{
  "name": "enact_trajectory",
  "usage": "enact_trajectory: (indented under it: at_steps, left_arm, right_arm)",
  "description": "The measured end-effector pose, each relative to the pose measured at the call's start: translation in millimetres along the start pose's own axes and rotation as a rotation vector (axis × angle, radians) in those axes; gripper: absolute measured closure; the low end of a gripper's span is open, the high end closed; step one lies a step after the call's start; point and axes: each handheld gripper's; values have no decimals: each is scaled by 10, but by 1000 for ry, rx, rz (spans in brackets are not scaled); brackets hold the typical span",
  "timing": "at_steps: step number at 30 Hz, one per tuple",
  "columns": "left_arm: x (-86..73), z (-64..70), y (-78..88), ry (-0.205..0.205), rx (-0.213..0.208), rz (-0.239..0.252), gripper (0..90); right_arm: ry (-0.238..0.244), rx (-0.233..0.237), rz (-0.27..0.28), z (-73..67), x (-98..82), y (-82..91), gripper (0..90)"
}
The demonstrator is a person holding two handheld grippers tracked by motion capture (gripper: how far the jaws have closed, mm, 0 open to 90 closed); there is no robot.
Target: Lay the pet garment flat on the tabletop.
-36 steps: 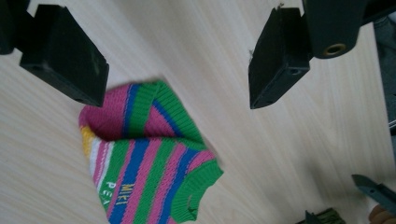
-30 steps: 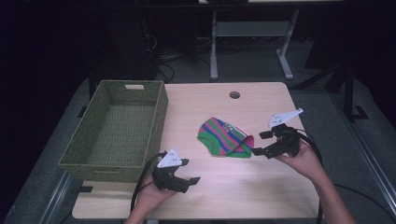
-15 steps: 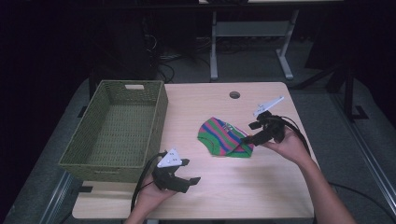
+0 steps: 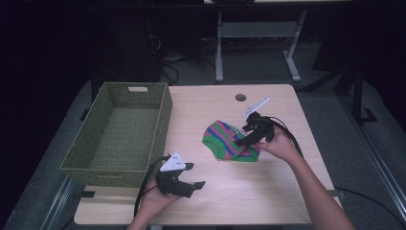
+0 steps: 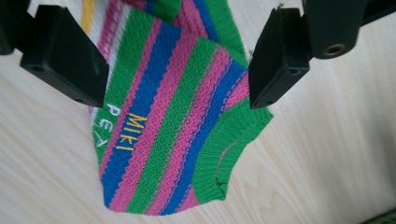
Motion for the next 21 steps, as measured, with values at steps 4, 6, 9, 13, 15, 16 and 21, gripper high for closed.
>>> enact_trajectory:
  at_steps: [4, 6, 9, 13, 15, 16, 21]
  left_arm:
    - [1, 1, 1, 5, 1, 7, 220]
    - [-2, -5, 8, 5, 2, 10, 220]
    - [-6, -8, 12, 8, -1, 11, 220]
    - [-2, -2, 19, 5, -1, 12, 220]
    - [-3, -2, 19, 5, -2, 10, 220]
    - [-3, -2, 19, 5, -2, 10, 220]
    - [0, 6, 11, 2, -8, 8, 221]
  right_arm:
    - [11, -32, -31, 2, 56, -205, 202]
    - [8, -39, -40, 7, 59, -238, 203]
    - [18, -82, -68, 30, 59, -370, 210]
    - [23, -113, -87, 41, 48, -452, 218]
    - [20, -132, -114, 45, 26, -536, 217]
    - [20, -132, -114, 45, 26, -536, 217]
    - [37, -169, -115, 4, 7, -581, 233]
Point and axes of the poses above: each handheld gripper's, and its own axes: y roughly backward along the jaws, x roughly out of its top, z roughly to its right, and after that the axes turned 11 degrees about -y, right-handed
